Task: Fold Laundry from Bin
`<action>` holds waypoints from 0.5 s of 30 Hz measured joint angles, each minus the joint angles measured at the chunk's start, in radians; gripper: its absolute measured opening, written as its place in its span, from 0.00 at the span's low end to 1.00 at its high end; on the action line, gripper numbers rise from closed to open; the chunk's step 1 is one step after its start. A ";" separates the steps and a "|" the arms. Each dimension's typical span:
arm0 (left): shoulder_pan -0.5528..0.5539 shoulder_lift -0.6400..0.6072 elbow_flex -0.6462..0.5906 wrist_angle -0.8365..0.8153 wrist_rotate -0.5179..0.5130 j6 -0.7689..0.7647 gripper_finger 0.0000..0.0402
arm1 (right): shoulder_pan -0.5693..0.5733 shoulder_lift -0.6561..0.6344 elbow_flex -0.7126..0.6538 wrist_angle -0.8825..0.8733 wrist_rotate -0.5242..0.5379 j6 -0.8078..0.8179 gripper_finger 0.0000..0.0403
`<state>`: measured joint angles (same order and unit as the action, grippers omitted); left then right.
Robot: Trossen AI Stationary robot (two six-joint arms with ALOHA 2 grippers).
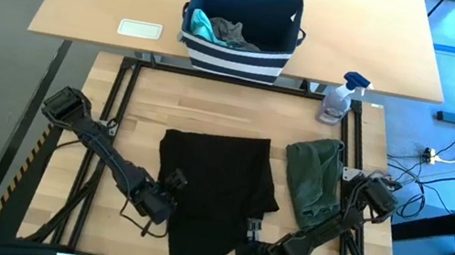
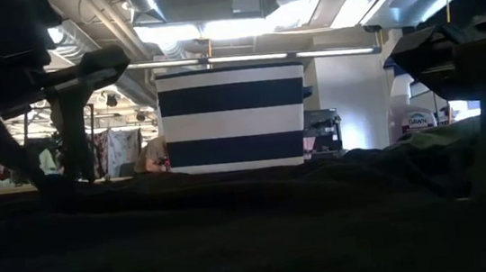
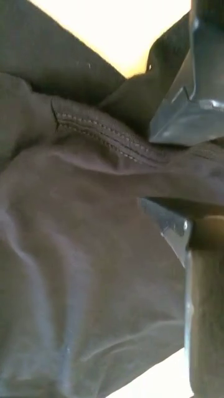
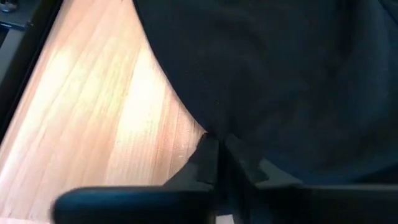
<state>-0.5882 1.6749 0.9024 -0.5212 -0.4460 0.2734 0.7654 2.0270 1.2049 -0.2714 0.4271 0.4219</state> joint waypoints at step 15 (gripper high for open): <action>0.002 0.000 0.000 -0.006 0.022 -0.004 0.01 | -0.001 0.002 0.134 -0.175 -0.030 0.019 0.02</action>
<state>-0.5865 1.6752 0.9024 -0.5276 -0.4244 0.2691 0.7647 2.0293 1.3387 -0.4465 0.3967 0.4412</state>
